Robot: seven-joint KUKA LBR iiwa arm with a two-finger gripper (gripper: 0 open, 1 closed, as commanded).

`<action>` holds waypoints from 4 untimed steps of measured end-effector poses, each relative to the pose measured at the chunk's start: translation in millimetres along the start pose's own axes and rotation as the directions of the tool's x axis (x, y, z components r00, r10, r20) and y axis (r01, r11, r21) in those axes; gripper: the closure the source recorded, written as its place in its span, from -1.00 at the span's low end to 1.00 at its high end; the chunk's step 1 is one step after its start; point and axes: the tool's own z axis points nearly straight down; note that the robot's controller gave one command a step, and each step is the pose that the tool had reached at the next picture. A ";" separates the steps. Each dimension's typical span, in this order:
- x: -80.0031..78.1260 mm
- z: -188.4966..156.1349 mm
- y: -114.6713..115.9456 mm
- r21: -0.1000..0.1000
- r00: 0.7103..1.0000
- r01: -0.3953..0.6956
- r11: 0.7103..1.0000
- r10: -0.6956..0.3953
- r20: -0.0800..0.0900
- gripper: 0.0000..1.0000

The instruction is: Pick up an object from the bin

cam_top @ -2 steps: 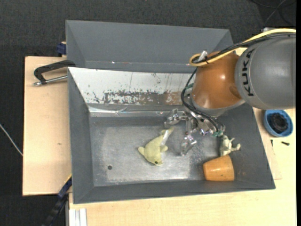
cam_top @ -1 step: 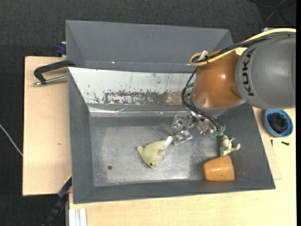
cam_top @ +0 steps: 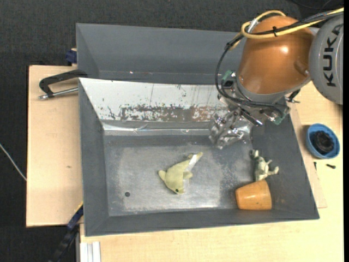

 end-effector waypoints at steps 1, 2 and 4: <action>0.7 1.7 0.7 -0.004 1.000 -0.001 1.000 0.001 -0.002 -1.00; -10.4 123.2 75.4 -0.015 0.999 0.037 0.999 -0.037 -0.011 -1.00; -1.7 -92.6 39.9 0.002 0.929 0.370 0.929 -0.370 0.001 1.00</action>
Offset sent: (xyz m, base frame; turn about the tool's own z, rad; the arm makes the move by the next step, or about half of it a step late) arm 0.0000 0.0000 0.0000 0.0000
